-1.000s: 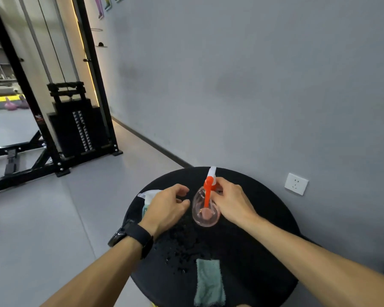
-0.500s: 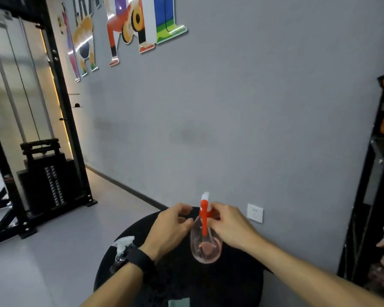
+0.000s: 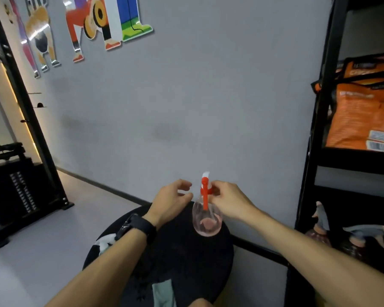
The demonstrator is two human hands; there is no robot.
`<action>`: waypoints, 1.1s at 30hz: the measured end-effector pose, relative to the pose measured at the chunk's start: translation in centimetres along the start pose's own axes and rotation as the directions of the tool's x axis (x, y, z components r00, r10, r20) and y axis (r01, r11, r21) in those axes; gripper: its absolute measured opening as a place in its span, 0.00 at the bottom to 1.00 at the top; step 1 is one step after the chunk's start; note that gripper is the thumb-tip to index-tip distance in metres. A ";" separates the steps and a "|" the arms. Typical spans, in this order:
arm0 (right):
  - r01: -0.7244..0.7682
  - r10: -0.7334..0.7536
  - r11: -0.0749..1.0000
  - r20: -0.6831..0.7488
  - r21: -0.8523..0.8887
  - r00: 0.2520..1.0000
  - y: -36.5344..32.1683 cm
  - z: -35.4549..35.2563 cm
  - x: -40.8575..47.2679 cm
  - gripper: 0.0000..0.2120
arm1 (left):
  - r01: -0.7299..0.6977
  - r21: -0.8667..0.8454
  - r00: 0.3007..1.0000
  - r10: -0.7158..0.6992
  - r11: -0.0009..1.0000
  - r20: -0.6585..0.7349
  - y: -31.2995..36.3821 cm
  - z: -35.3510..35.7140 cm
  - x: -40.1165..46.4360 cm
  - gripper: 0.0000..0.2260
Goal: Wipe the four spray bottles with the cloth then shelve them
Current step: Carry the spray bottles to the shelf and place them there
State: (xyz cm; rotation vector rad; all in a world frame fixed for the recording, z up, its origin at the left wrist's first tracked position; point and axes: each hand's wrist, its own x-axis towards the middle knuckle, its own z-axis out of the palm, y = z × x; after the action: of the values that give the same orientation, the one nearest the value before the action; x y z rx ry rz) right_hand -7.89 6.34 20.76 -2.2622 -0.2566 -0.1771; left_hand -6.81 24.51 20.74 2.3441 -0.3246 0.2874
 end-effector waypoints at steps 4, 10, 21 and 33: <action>-0.014 0.013 1.000 -0.020 -0.013 1.000 0.8 -1.0 -1.2 0.09 | -0.028 -0.010 0.999 0.029 1.000 0.043 1.4 1.2 0.4 0.15; -0.072 0.071 0.997 -0.050 -0.012 0.996 2.8 -2.8 -2.9 0.09 | -0.084 -0.040 0.989 0.089 0.996 0.122 3.4 3.6 1.2 0.15; -0.229 0.206 0.968 -0.191 -0.105 0.960 8.2 -8.9 -6.2 0.08 | -0.246 -0.153 0.906 0.283 0.957 0.314 9.0 10.6 2.3 0.16; -0.358 0.313 0.929 -0.318 -0.094 0.895 14.3 -17.9 -14.4 0.06 | -0.363 -0.295 0.786 0.461 0.884 0.412 17.6 20.3 1.9 0.13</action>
State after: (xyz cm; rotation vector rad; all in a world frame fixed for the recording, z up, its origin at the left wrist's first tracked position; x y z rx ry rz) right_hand -19.12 -18.21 18.68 -2.3484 0.3207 -0.3593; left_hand -8.26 -2.24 18.50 2.0924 -1.0708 -0.1222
